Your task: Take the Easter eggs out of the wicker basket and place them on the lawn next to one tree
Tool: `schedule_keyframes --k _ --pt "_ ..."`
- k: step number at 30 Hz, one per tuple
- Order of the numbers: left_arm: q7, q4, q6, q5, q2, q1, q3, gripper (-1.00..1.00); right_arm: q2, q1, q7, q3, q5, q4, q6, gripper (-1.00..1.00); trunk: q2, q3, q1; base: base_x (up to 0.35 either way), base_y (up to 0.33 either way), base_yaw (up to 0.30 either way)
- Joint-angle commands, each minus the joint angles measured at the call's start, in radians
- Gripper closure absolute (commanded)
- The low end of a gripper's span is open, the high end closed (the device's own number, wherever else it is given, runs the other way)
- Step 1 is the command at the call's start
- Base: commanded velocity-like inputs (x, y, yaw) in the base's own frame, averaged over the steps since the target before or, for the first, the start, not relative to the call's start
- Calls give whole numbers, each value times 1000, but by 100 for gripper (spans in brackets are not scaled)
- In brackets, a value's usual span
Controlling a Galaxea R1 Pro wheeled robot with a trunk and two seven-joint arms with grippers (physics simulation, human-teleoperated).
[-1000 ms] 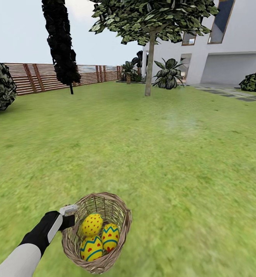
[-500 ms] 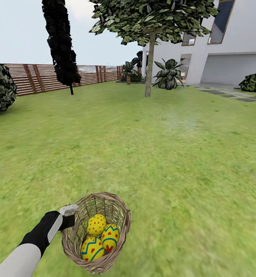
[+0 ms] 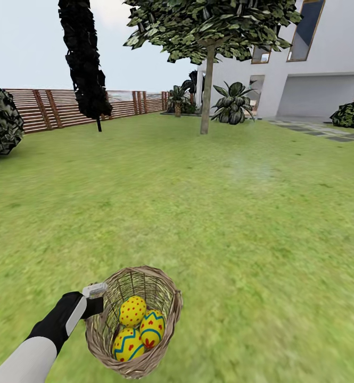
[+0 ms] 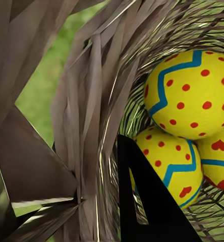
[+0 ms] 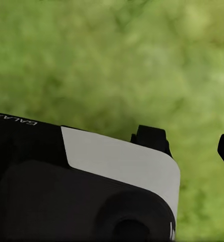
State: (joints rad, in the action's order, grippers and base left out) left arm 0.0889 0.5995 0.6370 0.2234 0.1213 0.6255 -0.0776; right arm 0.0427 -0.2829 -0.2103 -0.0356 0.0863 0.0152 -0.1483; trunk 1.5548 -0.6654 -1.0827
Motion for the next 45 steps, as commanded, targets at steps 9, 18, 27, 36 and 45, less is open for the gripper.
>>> schedule_keyframes --k 9,18,27,36,45 --pt "8 2 4 16 0 0 -1 100 1 -1 0 -3 10 0 -8 -100 -63 27 35 0 0 0" --pt "8 2 4 16 0 0 -1 100 2 -1 -1 -3 10 0 -8 -100 -126 56 69 0 0 -176" --pt "8 7 3 16 0 0 -1 100 0 -1 0 -3 10 0 -8 -100 -140 62 77 0 0 -53" --pt "7 2 4 18 0 0 -1 100 0 -1 0 -3 10 0 -8 -100 -140 62 77 86 0 0" --pt "6 1 4 17 0 0 -1 100 0 -1 0 -3 10 0 -8 -100 -140 62 77 323 0 0"
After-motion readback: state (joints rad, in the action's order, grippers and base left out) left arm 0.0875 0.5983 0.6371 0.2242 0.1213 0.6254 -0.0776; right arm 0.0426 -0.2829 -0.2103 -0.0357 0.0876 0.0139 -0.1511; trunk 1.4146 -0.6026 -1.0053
